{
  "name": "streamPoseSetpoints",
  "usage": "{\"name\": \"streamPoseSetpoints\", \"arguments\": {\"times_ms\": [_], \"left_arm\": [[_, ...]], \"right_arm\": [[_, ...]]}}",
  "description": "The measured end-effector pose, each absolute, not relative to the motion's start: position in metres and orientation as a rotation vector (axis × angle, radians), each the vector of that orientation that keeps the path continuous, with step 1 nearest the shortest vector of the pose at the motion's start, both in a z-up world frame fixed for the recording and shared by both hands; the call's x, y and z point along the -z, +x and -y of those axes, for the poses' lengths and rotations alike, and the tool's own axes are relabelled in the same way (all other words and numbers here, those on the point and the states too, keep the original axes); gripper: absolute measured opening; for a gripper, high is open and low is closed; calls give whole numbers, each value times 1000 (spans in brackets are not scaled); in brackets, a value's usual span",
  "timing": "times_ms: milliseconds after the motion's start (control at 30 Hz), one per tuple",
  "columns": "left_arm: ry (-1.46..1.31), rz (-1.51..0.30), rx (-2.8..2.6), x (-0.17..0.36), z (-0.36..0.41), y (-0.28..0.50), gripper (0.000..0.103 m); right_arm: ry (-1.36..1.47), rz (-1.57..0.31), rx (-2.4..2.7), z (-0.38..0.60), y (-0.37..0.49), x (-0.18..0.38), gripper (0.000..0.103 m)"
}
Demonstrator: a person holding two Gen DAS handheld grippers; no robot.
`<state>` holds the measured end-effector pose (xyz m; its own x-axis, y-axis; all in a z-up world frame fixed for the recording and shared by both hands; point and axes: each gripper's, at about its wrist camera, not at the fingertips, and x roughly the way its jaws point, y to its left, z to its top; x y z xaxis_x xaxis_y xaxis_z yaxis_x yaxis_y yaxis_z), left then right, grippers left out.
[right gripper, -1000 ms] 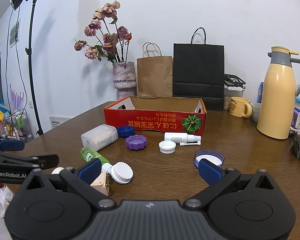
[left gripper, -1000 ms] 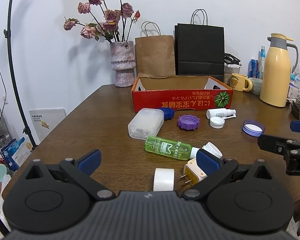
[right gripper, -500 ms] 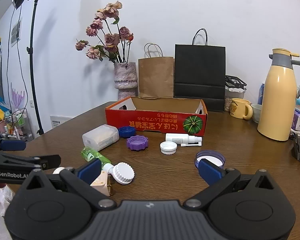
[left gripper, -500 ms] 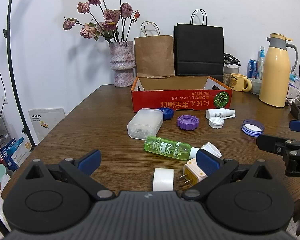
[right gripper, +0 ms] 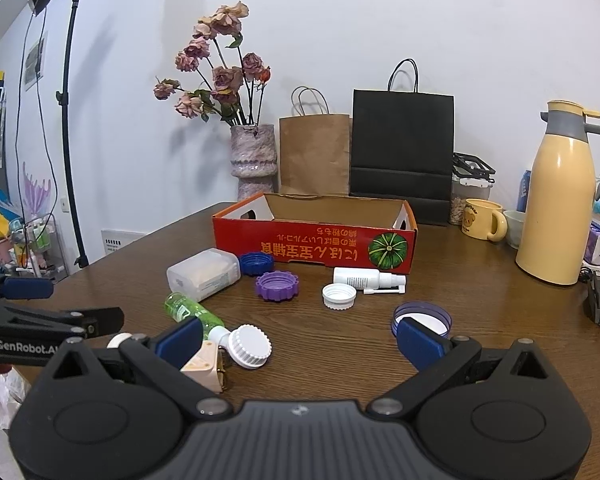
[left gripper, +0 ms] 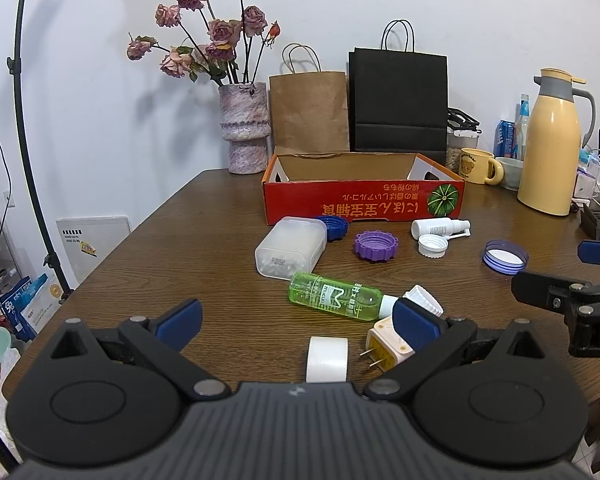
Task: Organize rigid objects
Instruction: 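Move both tools toward the white tape roll and cream plug adapter, then close the left gripper on the white tape roll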
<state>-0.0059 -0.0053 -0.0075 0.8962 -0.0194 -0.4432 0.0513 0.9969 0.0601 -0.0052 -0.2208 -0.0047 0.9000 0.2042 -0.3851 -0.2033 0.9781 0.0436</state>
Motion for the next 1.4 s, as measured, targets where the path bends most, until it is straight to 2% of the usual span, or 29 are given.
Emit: {"name": "streamPoseSetpoints", "arguments": {"times_ms": [1400], "left_arm": [[42, -542, 45, 28, -5, 10, 103]], "right_arm": [[-12, -461, -226, 212, 7, 21, 103]]}}
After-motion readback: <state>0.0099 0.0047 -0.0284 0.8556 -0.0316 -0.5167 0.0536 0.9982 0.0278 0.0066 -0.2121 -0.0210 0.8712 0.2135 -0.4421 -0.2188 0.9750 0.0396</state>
